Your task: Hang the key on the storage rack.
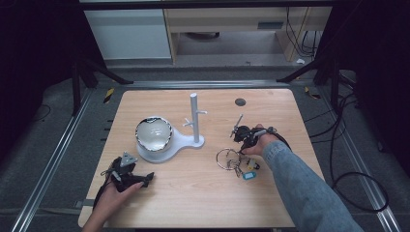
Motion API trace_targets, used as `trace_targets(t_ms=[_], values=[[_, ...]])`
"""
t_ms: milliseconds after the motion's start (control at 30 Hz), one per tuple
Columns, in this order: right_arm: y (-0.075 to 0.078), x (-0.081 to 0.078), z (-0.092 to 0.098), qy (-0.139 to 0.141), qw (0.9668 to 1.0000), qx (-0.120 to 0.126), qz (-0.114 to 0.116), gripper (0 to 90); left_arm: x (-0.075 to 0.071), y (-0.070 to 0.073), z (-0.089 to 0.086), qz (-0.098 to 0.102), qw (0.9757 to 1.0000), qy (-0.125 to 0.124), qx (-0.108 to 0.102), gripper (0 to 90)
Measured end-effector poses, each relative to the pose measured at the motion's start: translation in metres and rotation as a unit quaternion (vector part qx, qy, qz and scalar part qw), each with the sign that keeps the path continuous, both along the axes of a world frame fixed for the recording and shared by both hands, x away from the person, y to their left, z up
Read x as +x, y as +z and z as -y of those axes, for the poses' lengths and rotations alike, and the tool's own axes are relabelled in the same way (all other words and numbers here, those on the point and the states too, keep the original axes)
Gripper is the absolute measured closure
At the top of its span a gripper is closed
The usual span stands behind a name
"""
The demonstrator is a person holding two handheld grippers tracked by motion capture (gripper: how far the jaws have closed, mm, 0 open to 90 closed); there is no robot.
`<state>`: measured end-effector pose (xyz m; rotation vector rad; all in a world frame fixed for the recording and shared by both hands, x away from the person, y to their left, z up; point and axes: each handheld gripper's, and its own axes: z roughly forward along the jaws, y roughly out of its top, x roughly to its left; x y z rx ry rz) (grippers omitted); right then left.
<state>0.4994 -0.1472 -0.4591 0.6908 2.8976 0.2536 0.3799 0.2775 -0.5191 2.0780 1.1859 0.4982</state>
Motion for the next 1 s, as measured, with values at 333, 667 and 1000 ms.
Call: trace_targets(t_ms=[333,667,1000], values=[[0.001,0.001,-0.005,0.001,0.9999,-0.002,-0.013,82.0,0.000,0.000,0.000,0.001,1.0000,0.001,-0.002,0.0],[-0.002,0.003,-0.008,0.010,0.9997,-0.009,-0.022,85.6,0.000,0.000,0.000,0.001,1.0000,0.001,-0.002,0.0],[-0.002,0.006,-0.012,0.009,0.9989,-0.017,-0.043,88.9,0.000,0.000,0.000,0.001,1.0000,0.001,-0.002,0.0]])
